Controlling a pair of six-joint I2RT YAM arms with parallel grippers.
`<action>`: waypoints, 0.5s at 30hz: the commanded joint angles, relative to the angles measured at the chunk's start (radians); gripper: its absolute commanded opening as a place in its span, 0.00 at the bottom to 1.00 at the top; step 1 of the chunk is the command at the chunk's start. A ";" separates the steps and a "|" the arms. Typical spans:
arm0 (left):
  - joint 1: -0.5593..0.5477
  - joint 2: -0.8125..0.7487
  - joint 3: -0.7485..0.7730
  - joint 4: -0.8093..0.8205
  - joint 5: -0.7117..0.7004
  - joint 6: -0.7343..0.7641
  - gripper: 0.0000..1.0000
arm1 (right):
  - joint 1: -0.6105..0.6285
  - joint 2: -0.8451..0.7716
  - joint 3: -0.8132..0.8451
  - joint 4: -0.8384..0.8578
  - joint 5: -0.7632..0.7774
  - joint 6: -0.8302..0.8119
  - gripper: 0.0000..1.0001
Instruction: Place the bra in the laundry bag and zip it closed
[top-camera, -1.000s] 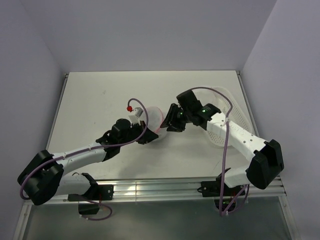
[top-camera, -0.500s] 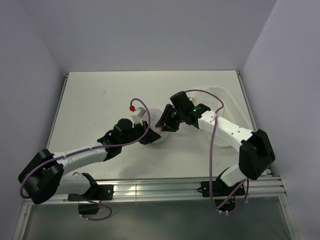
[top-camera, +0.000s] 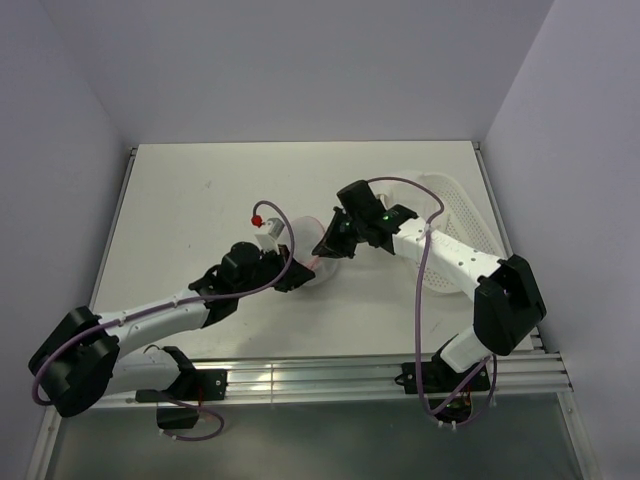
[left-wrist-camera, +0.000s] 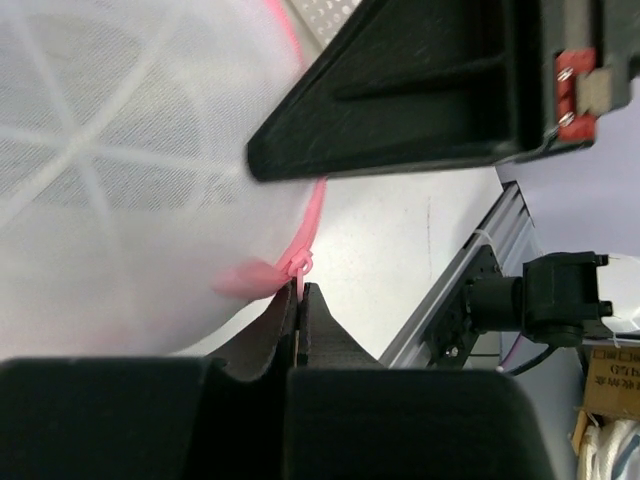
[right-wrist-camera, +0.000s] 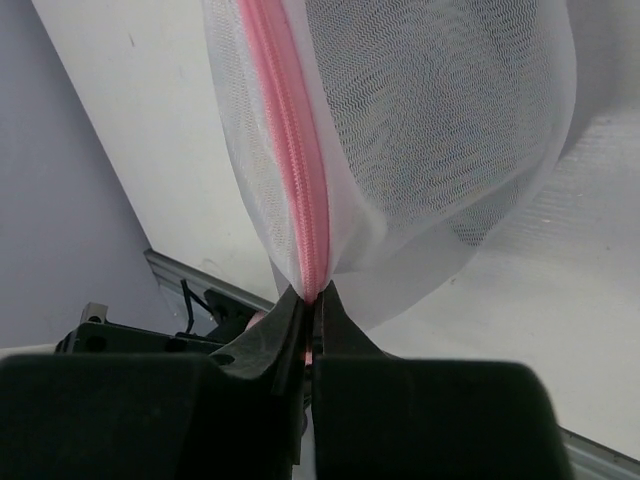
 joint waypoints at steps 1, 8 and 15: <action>0.014 -0.053 -0.051 -0.006 -0.029 -0.003 0.00 | -0.030 -0.001 0.047 0.005 0.017 -0.029 0.00; 0.044 -0.077 -0.091 -0.017 -0.026 -0.010 0.00 | -0.070 -0.004 0.068 -0.015 0.012 -0.057 0.00; 0.063 -0.076 -0.115 -0.008 -0.021 -0.011 0.00 | -0.087 -0.004 0.076 -0.024 0.007 -0.075 0.00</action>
